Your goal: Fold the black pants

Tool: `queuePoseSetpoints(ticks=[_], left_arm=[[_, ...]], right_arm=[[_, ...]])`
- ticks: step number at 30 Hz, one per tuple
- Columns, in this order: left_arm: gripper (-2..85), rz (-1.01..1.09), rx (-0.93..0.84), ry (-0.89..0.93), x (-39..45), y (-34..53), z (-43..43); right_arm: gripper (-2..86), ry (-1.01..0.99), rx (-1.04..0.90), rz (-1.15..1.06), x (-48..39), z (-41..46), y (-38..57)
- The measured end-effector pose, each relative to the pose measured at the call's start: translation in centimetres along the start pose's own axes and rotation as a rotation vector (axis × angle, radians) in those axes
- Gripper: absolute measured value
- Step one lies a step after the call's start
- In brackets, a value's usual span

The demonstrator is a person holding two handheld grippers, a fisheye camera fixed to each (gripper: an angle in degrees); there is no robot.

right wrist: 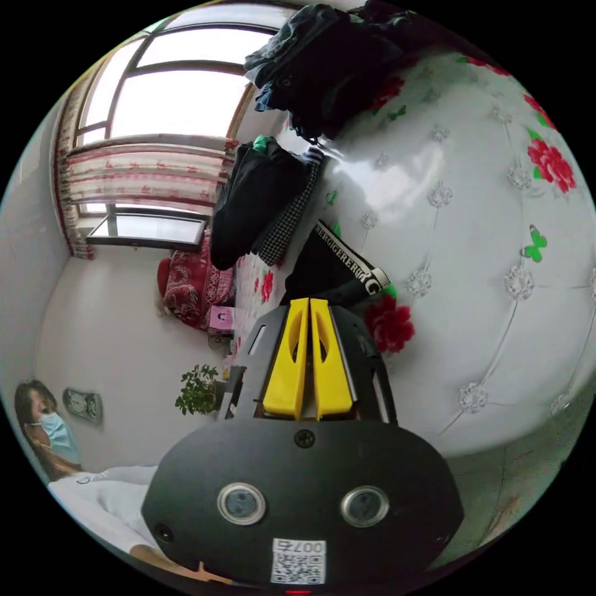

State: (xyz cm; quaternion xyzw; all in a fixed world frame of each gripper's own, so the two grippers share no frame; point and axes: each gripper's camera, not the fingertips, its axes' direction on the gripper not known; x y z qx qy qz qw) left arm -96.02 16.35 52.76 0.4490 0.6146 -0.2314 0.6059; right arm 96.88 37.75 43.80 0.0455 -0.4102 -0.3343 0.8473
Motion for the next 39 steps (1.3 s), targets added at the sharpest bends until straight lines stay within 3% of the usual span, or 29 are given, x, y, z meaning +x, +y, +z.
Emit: queuePoseSetpoints(ticks=[7,15,24,31,35,39], left_arm=[[-0.4,0.041,-0.067,-0.112,3.6,-6.6,4.5],[4.1,0.009,0.021,-0.329,7.9,-17.1,14.2],[7.9,0.303,-0.111,-0.49,11.8,-13.7,21.2],[9.8,0.672,-0.276,-0.625,15.4,-11.8,28.2],[4.8,0.833,-0.41,-0.865,14.4,-12.0,34.0],[-0.4,0.857,-0.446,-0.889,15.3,-12.9,35.0]], right_arm=[[-0.1,0.065,0.01,-0.099,-5.2,1.9,-4.1],[3.1,0.132,-0.066,-0.121,-10.9,13.9,-11.9],[6.2,0.406,-0.117,-0.085,-4.7,15.0,-7.2],[7.6,0.446,-0.103,0.03,-2.0,15.8,-5.7],[7.3,0.488,-0.127,0.036,-2.1,18.4,-5.8],[6.6,0.515,-0.145,0.038,-2.3,19.5,-6.1]])
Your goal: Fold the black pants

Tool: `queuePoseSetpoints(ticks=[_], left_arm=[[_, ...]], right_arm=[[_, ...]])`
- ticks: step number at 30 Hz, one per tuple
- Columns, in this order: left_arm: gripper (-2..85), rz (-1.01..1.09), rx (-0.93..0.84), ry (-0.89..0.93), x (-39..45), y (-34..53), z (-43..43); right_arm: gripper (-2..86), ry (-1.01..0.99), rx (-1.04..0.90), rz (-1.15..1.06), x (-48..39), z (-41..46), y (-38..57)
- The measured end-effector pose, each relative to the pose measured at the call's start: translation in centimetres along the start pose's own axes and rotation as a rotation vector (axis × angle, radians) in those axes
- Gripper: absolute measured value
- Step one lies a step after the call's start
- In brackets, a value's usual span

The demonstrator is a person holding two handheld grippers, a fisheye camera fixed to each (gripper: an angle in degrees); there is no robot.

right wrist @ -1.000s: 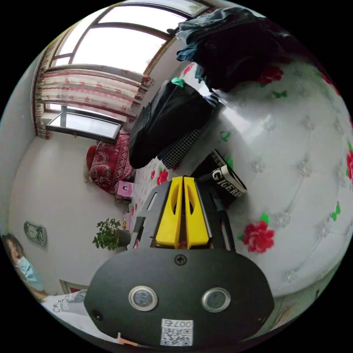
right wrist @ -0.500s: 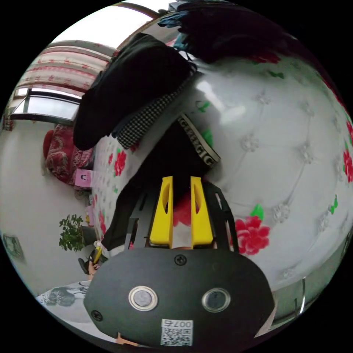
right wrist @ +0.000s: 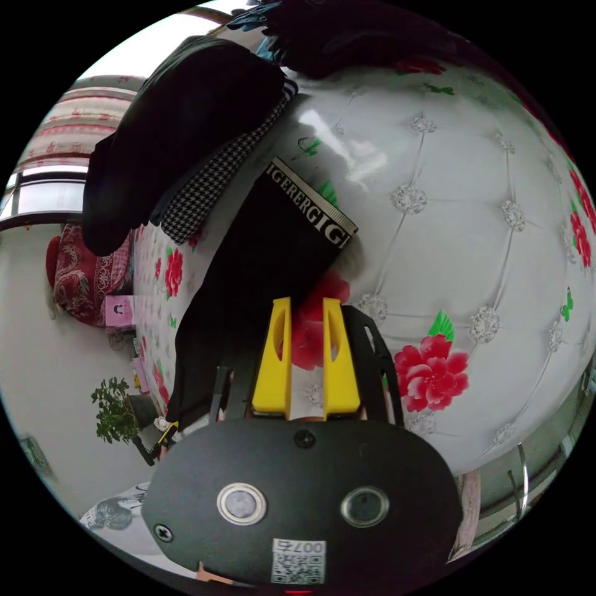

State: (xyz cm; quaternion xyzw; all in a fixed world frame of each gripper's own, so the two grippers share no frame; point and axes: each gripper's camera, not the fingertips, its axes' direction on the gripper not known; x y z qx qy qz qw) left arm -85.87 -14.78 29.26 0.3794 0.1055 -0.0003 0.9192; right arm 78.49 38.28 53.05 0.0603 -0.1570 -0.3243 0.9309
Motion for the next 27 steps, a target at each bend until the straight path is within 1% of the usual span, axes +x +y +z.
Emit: queuePoseSetpoints(ticks=[3,4,5,7,9,11,12,14,16,18,23,27], left_arm=[[-0.9,0.004,-0.046,0.118,-1.1,-1.4,-1.9],[-0.9,0.004,-0.036,0.205,-1.8,-2.0,-3.4],[-0.9,0.01,0.005,0.289,-2.6,-2.5,-5.2],[-0.9,-0.007,0.058,0.399,-4.2,-3.3,-7.3],[-0.9,-0.074,0.104,0.456,-6.4,-4.3,-8.3],[-0.8,-0.266,0.129,0.457,-10.1,-5.7,-7.2],[-0.7,-0.328,0.131,0.452,-11.0,-5.8,-6.5],[-0.1,-0.533,0.125,0.475,-14.2,-5.7,-3.7],[1.2,-0.588,0.149,0.508,-14.9,-5.2,-2.5],[3.4,-0.572,0.163,0.496,-14.6,-4.6,-2.1],[7.3,-0.51,0.106,0.379,-11.7,-2.7,-1.1],[7.6,-0.53,0.052,0.281,-11.2,-2.4,-0.1]], right_arm=[[6.3,0.016,-0.011,0.0,-0.2,0.3,0.0],[6.2,0.018,-0.01,0.0,-0.2,0.4,0.0],[6.1,0.019,-0.007,-0.003,-0.3,0.4,0.0],[6.1,0.024,-0.008,-0.007,-0.4,0.7,0.1],[6.1,0.029,0.002,-0.009,-0.5,1.0,0.2],[6.2,0.021,0.005,-0.008,-0.6,1.3,0.2],[6.3,0.018,0.004,-0.005,-0.7,1.6,0.2],[6.6,0.009,0.002,0.0,-0.9,1.9,0.3],[7.0,-0.014,0.011,0.0,-1.0,2.0,0.5],[7.5,-0.044,0.031,0.008,-0.7,1.7,0.9],[8.3,-0.086,0.049,0.077,1.3,2.3,2.1],[8.5,-0.08,0.026,0.081,1.2,4.3,3.0]])
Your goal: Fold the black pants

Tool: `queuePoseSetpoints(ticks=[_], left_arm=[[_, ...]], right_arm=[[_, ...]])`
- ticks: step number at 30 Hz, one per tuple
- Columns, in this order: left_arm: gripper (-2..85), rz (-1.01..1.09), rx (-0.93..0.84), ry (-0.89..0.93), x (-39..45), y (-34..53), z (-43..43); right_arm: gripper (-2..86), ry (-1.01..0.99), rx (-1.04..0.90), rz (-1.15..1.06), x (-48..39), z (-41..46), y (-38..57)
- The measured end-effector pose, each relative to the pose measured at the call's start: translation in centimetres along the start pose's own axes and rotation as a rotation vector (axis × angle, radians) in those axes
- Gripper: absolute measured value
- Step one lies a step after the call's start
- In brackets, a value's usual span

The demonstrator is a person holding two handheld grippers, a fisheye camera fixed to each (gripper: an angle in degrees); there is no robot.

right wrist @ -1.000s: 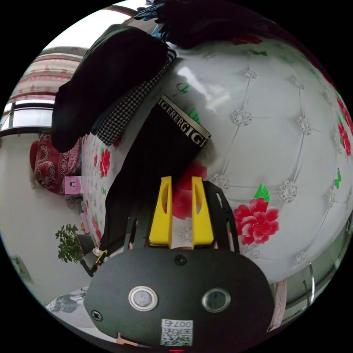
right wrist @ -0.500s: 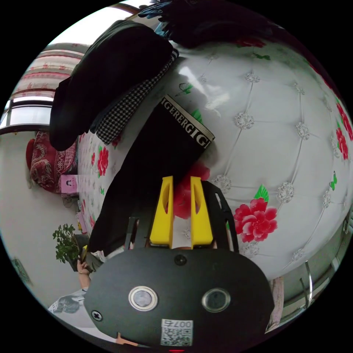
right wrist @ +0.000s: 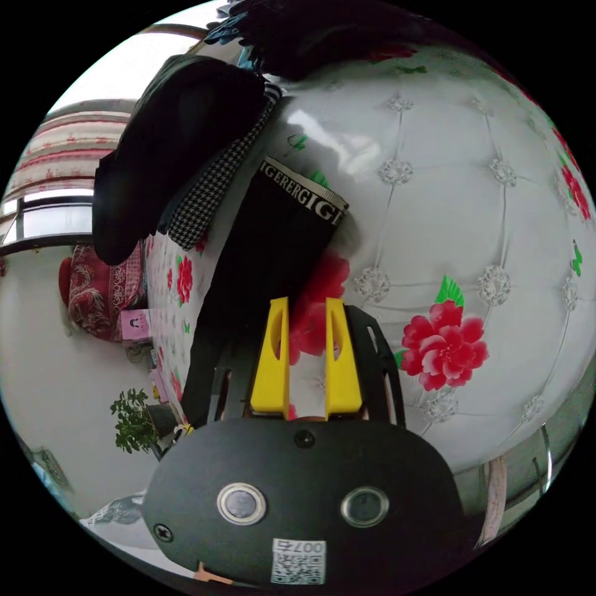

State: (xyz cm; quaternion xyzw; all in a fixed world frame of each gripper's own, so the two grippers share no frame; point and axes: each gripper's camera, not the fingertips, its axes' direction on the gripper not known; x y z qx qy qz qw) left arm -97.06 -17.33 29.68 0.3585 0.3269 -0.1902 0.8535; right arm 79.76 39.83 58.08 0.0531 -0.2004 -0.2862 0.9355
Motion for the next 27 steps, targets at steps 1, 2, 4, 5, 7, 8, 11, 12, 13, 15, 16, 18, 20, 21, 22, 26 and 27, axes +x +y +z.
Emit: queuePoseSetpoints(ticks=[1,2,4,5,7,8,11,12,13,15,16,18,20,21,22,26,27], left_arm=[[7.0,-0.016,-0.011,-0.008,-0.3,-0.3,0.5],[4.2,-0.031,-0.023,-0.018,-0.7,-0.6,0.9],[1.1,-0.047,-0.017,-0.053,-1.1,-1.1,0.7],[0.0,-0.025,-0.033,-0.049,-1.0,-1.5,0.8],[-0.6,0.006,-0.035,-0.051,-1.0,-1.6,0.3],[-0.8,0.023,-0.022,-0.017,-1.2,-1.4,-0.4],[-0.9,0.019,0.048,0.11,-2.3,-0.1,-3.8],[-0.9,0.02,0.066,0.133,-2.5,0.3,-4.6],[-0.9,0.022,0.101,0.156,-3.0,1.2,-6.2],[-0.9,0.022,0.114,0.149,-3.9,2.4,-7.4],[-0.9,0.01,0.098,0.12,-4.9,2.9,-7.1],[-0.7,-0.01,0.036,0.071,-6.7,3.2,-4.9],[-0.1,-0.095,-0.019,0.137,-9.3,3.8,-2.1],[0.1,-0.117,0.013,0.163,-9.8,4.0,-2.3],[0.9,-0.145,0.029,0.183,-10.3,4.2,-2.5],[5.0,-0.133,0.035,0.156,-10.6,5.5,-3.1],[5.4,-0.139,0.039,0.163,-10.8,5.8,-3.3]], right_arm=[[8.5,0.004,-0.003,-0.004,-0.1,0.3,0.1],[8.5,0.027,0.013,-0.013,-0.5,0.6,0.4],[8.6,0.049,0.006,-0.032,-0.9,1.1,0.4],[8.6,0.059,-0.006,-0.045,-1.2,1.4,0.4],[8.7,0.058,-0.022,-0.061,-1.5,1.9,0.4],[8.7,0.057,-0.025,-0.062,-1.5,2.1,0.4],[8.8,0.037,-0.011,-0.046,-1.2,2.3,0.8],[8.9,0.022,-0.002,-0.036,-1.0,2.4,1.0],[8.9,0.015,0.003,-0.031,-0.9,2.4,1.1],[9.0,-0.005,0.027,-0.018,-0.5,2.5,1.6],[9.1,-0.008,0.032,-0.016,-0.4,2.5,1.7],[9.3,-0.027,0.056,0.006,0.2,2.8,1.9],[9.6,-0.062,0.077,0.038,0.7,3.0,2.0],[9.7,-0.098,0.094,0.058,0.9,3.2,2.1],[9.8,-0.114,0.1,0.068,1.0,3.2,2.1],[9.7,-0.161,0.13,0.1,0.8,4.8,2.2],[9.4,-0.164,0.112,0.111,0.8,5.8,2.2]])
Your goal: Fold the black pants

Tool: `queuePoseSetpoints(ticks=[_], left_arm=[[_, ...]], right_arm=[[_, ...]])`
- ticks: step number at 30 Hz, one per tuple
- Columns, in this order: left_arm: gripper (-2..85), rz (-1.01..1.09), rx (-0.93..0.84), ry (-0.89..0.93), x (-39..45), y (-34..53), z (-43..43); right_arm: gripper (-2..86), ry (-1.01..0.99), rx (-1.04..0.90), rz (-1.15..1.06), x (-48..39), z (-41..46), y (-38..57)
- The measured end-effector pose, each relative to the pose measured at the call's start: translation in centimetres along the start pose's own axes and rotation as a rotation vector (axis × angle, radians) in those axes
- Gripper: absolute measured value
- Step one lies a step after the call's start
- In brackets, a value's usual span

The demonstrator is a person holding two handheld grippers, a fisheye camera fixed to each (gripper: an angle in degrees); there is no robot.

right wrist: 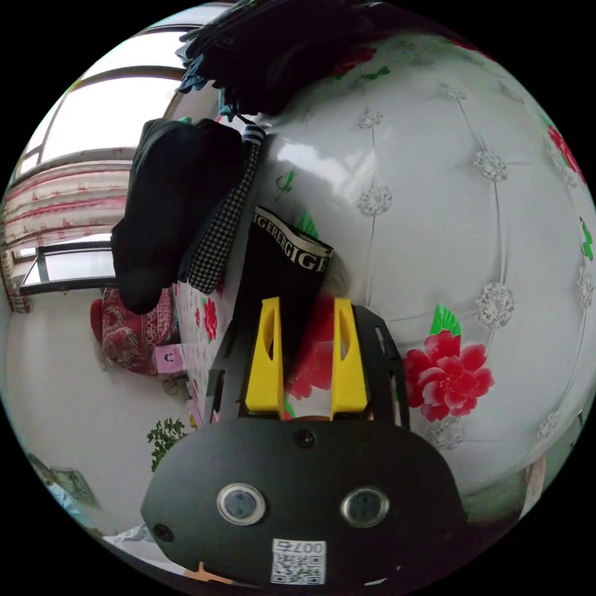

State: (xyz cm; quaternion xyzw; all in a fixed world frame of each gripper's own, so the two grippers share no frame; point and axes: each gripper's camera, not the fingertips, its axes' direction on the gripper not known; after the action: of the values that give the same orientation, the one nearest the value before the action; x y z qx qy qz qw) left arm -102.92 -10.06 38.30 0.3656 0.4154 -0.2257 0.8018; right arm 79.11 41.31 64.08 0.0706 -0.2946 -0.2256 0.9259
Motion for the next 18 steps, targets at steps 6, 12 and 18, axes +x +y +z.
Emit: queuePoseSetpoints(ticks=[6,12,18], left_arm=[[8.9,-0.083,0.032,0.09,-2.5,3.4,-1.4],[10.7,-0.095,0.011,0.129,-2.9,4.1,-0.4],[6.6,-0.137,0.056,0.108,-3.3,6.4,-0.2]], right_arm=[[6.8,-0.118,0.01,0.065,-0.4,4.0,0.8],[4.2,-0.198,-0.068,-0.328,-11.7,8.2,4.4],[5.0,-0.109,-0.407,-1.095,-28.3,18.3,21.6]])
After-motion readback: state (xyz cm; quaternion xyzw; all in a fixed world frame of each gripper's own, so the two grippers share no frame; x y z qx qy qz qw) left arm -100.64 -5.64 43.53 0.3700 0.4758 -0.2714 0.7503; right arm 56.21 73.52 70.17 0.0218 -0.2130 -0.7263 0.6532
